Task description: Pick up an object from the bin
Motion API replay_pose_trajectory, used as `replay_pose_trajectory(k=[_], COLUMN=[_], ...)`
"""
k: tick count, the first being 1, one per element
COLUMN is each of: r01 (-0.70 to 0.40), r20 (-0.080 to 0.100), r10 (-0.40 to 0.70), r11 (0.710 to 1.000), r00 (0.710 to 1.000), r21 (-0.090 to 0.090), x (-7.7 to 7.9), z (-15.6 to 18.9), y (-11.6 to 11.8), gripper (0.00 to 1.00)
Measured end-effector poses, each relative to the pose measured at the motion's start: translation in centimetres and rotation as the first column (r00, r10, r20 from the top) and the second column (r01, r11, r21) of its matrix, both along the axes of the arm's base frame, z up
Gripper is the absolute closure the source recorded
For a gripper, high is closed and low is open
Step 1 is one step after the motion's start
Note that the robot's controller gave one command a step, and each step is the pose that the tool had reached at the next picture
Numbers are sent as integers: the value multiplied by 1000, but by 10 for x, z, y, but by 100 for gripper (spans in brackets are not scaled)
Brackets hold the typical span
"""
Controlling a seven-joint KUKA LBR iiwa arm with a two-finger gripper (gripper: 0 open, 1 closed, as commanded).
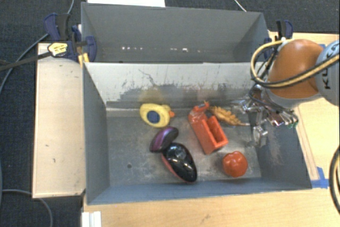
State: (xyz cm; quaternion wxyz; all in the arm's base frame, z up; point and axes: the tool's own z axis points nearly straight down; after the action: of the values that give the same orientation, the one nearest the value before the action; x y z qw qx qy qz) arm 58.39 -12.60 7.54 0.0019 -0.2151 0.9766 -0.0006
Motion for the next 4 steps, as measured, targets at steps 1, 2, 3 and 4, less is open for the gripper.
replay_pose_trajectory(k=[1,2,3,4], r01=[527,87,86,40], r20=[-5,9,9,17], r10=[-527,-87,-86,-40], r11=[850,996,996,999], r00=[850,996,996,999], r21=[0,1,1,0], x=[-10,9,9,6], z=[-3,-4,-4,56], y=[2,62,62,62], gripper=[0,100,100,100])
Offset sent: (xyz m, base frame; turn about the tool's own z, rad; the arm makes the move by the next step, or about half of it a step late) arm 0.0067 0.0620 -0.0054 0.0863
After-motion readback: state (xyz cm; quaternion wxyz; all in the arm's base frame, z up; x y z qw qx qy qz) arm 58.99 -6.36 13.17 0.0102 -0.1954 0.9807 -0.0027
